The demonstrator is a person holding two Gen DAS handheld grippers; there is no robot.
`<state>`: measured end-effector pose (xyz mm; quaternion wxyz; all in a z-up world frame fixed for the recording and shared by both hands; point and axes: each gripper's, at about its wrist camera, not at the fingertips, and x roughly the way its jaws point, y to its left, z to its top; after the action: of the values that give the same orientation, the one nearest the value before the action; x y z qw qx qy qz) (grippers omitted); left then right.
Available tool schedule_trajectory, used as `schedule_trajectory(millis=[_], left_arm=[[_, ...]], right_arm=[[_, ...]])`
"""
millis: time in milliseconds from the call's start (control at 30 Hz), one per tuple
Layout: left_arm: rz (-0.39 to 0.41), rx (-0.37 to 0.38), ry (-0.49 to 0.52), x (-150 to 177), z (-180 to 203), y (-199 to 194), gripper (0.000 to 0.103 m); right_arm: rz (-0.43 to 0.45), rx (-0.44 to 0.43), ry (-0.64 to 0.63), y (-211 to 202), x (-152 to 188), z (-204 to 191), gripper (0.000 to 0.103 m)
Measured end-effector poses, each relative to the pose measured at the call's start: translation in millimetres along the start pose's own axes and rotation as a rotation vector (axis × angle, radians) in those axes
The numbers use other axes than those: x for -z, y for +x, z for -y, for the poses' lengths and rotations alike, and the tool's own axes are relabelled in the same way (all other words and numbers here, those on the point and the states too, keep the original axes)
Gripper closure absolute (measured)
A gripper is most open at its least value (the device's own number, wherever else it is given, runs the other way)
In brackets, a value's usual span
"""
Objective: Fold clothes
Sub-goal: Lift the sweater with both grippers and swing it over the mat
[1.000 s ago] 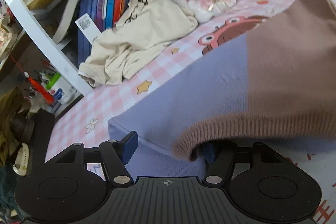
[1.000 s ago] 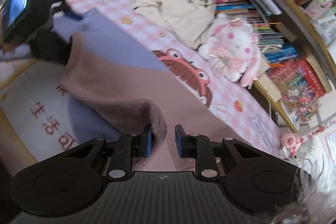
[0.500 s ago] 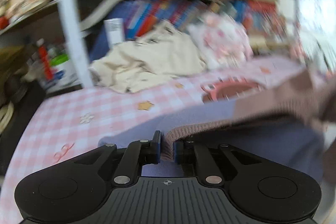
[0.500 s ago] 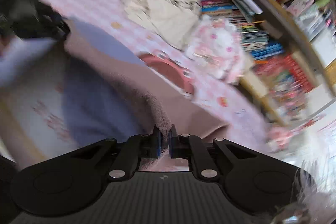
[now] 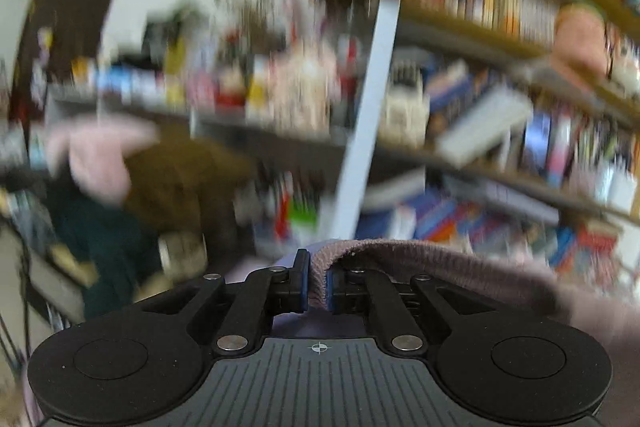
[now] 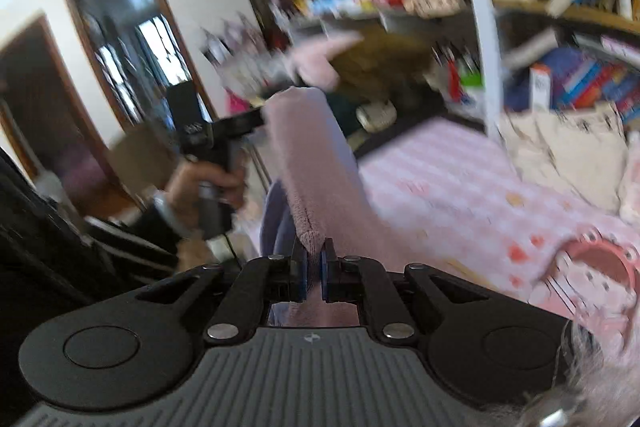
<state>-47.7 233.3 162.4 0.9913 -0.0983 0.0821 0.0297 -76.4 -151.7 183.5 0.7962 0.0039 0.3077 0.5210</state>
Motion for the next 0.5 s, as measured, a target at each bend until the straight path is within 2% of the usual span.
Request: schedule_trajectory(millis=[33, 133, 200, 267, 300, 367, 433, 500], left_arm=[[0.034, 0.011, 0.008, -12, 4, -1, 0.096], [0.070, 0.081, 0.046, -26, 30, 17, 0.096], [0.023, 0.127, 0.097, -23, 53, 44, 0.092], [-0.112, 0.181, 0.173, -6, 94, 85, 0.086], [-0.190, 0.191, 0.232, 8, 112, 105, 0.075], [-0.348, 0.180, 0.366, 43, 146, 143, 0.061], [-0.445, 0.139, 0.478, 78, 164, 155, 0.062], [-0.499, 0.118, 0.555, 106, 172, 153, 0.059]], right_arm=[[0.022, -0.006, 0.005, -6, -4, 2, 0.096], [-0.047, 0.169, 0.030, 2, 16, 42, 0.097], [-0.093, 0.286, 0.047, 7, 30, 69, 0.097], [-0.139, 0.403, 0.064, 13, 43, 95, 0.097], [-0.163, 0.462, 0.072, 16, 50, 109, 0.097], [-0.209, 0.578, 0.089, 21, 64, 136, 0.097], [-0.257, 0.691, 0.105, 27, 77, 162, 0.097], [-0.324, 0.737, 0.104, 43, 91, 190, 0.097]])
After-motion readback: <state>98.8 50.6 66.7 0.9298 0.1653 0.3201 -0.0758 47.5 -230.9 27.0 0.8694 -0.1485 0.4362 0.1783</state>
